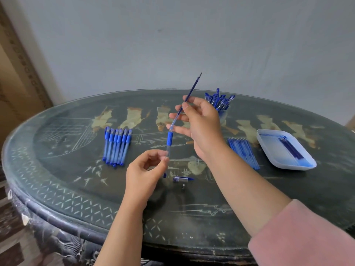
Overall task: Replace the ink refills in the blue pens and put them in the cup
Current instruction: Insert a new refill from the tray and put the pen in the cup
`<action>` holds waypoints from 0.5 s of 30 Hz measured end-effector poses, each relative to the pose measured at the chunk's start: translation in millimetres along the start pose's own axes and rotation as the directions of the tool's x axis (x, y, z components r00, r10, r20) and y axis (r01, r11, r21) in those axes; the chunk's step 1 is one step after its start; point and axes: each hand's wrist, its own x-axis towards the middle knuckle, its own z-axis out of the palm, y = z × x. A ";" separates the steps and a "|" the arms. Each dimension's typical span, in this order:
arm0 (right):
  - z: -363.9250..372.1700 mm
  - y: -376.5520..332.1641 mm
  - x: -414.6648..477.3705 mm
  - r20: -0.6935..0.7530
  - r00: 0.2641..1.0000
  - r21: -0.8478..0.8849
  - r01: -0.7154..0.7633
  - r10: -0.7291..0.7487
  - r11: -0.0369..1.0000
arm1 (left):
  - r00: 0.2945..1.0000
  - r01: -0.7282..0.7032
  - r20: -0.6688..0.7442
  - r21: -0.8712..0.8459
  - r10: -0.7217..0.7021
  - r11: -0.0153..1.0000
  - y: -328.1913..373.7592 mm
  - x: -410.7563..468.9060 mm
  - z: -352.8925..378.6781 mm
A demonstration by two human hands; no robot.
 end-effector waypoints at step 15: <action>-13.0 17.8 -3.5 0.203 0.979 -0.594 0.130 -0.009 0.794 | 0.999 -0.038 -0.033 -0.034 0.037 0.999 -1.9 0.3 1.7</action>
